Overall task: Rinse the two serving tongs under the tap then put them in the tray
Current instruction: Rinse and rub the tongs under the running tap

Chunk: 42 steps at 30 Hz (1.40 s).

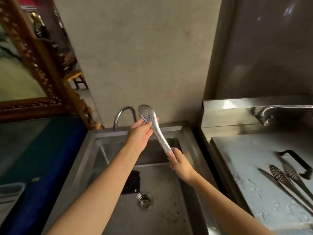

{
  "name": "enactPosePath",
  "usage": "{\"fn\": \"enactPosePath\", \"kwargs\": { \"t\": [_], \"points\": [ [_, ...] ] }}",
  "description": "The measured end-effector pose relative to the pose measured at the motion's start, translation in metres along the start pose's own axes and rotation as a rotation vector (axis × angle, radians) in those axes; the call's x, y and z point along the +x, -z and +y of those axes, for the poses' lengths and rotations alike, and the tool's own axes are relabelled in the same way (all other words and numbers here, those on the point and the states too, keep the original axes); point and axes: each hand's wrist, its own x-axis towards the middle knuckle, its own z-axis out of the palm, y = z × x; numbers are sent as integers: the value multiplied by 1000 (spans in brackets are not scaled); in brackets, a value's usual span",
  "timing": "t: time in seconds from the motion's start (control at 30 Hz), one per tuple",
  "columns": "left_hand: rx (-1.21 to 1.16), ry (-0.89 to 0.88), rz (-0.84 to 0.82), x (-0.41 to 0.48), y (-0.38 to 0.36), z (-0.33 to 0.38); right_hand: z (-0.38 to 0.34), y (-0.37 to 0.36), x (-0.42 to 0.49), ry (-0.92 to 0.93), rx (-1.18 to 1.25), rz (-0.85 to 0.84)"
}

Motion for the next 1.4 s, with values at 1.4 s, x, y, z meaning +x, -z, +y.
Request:
{"fn": "enactPosePath", "kwargs": {
  "t": [1.4],
  "points": [
    [165, 234, 547, 146, 235, -20, 125, -214, 133, -281, 85, -352]
  ]
}}
